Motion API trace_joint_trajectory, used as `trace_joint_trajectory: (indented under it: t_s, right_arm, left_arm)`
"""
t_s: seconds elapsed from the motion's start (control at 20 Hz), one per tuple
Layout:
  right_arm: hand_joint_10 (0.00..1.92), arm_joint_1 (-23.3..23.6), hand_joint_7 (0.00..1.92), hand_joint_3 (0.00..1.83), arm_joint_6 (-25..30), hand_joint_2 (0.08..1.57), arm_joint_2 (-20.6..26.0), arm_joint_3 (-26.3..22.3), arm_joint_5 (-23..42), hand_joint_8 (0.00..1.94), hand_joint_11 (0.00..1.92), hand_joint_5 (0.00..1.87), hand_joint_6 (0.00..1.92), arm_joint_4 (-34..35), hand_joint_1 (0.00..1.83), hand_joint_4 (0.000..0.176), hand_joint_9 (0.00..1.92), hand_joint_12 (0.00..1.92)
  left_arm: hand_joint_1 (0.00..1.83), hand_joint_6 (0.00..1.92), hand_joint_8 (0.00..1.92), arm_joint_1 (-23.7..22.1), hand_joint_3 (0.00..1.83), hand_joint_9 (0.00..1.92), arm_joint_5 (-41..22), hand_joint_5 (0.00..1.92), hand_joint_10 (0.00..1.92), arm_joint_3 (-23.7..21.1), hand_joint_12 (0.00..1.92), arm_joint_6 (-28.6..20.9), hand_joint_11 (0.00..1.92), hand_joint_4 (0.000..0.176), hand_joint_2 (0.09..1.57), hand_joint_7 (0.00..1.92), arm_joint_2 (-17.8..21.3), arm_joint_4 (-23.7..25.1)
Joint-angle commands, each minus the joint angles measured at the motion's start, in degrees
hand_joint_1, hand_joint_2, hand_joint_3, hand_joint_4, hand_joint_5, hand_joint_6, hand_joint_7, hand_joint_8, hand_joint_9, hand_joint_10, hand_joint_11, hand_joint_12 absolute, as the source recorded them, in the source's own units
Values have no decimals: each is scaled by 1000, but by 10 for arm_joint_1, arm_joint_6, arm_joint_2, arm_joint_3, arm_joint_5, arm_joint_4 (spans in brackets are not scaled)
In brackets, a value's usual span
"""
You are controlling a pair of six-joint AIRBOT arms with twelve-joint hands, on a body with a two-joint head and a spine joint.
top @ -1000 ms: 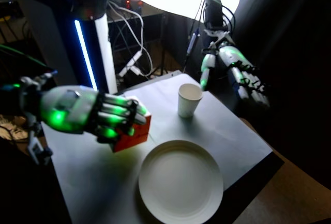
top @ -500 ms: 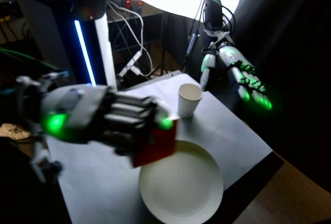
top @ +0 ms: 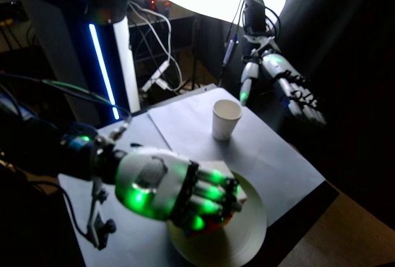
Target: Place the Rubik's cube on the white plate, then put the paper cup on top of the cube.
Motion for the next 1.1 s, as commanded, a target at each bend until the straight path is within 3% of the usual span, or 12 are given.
trace_joint_trajectory:
  t_s: [0.0, 0.1, 0.15, 0.2, 0.25, 0.4, 0.55, 0.65, 0.7, 0.8, 0.9, 1.05]
  right_arm:
    - [1921, 12, 587, 2, 3, 1318, -5, 4, 79, 1640, 958, 160, 1390, 5, 1259, 0, 734, 1921]
    - [1882, 12, 572, 3, 3, 1326, -9, 7, 77, 1651, 328, 121, 1353, 12, 1250, 0, 341, 1921]
    - [1818, 11, 562, 2, 3, 1332, -9, 7, 77, 1657, 312, 78, 1316, 15, 1245, 0, 321, 1921]
    - [1590, 9, 110, 0, 3, 1250, -9, 7, 77, 1266, 114, 4, 1142, 18, 1052, 21, 185, 1921]
    - [1288, 6, 37, 3, 3, 1298, -9, 7, 77, 754, 8, 0, 695, 22, 843, 78, 85, 1828]
    - [715, 3, 20, 0, 3, 1288, -9, 4, 77, 69, 0, 0, 31, 29, 584, 121, 0, 1482]
    - [172, 2, 0, 0, 2, 1224, -4, -9, 78, 0, 0, 0, 0, 29, 454, 158, 0, 1058]
    - [167, 2, 0, 2, -20, 1230, 1, -24, 78, 0, 0, 0, 0, 29, 547, 98, 51, 918]
    - [45, 2, 0, 0, -29, 1219, 6, -30, 80, 0, 0, 0, 0, 29, 537, 174, 10, 808]
    - [31, 2, 0, 1, -39, 1205, 31, -53, 97, 0, 0, 0, 0, 29, 447, 176, 11, 672]
    - [0, 2, 0, 0, -46, 1203, 43, -64, 107, 0, 0, 0, 0, 29, 452, 176, 0, 13]
    - [0, 0, 0, 0, -82, 1164, 89, -113, 142, 0, 0, 0, 0, 29, 331, 176, 0, 0]
  left_arm:
    - [340, 4, 0, -3, 1, 0, -77, 25, 0, 3, 9, -2, 15, 116, 1300, 0, -2, -3]
    - [349, 3, 0, -3, 5, 0, -78, 28, 0, 3, 9, -3, 8, 106, 1311, 0, -2, -3]
    - [344, 3, 0, -3, 5, 0, -78, 29, 0, 3, 6, -3, 0, 99, 1315, 0, -2, -3]
    - [337, 3, 0, -3, 5, 0, -78, 31, 0, 3, 7, -3, 1, 88, 1317, 0, -2, -3]
    - [309, 1, 0, -2, 0, 0, -79, 29, 0, 3, 11, -3, 1, 112, 1306, 0, -2, -3]
    - [321, 3, 0, -1, 2, 0, -79, 31, 0, 3, 3, -4, 7, 116, 1311, 0, -2, -3]
    - [308, 0, 0, 1, 2, 0, -79, 17, 0, 2, 9, -4, 4, 131, 1318, 0, -2, -4]
    - [327, 4, 0, 2, 0, 0, -79, 27, 0, 2, 0, -4, 0, 138, 1311, 0, -2, -4]
    - [308, 1, 0, 3, 0, 0, -79, 24, 0, 2, 8, -4, 13, 129, 1303, 0, -2, -4]
    - [239, 2, 0, 5, 0, 0, -79, 25, 0, 1, 17, -4, 16, 114, 1285, 0, -1, -6]
    - [238, 0, 0, 6, 0, 0, -80, 16, 0, 0, 18, -4, 3, 119, 1290, 0, -1, -7]
    - [293, 1, 0, 12, 0, 0, -83, 10, 0, -4, 6, -4, 12, 109, 1294, 0, 4, -10]
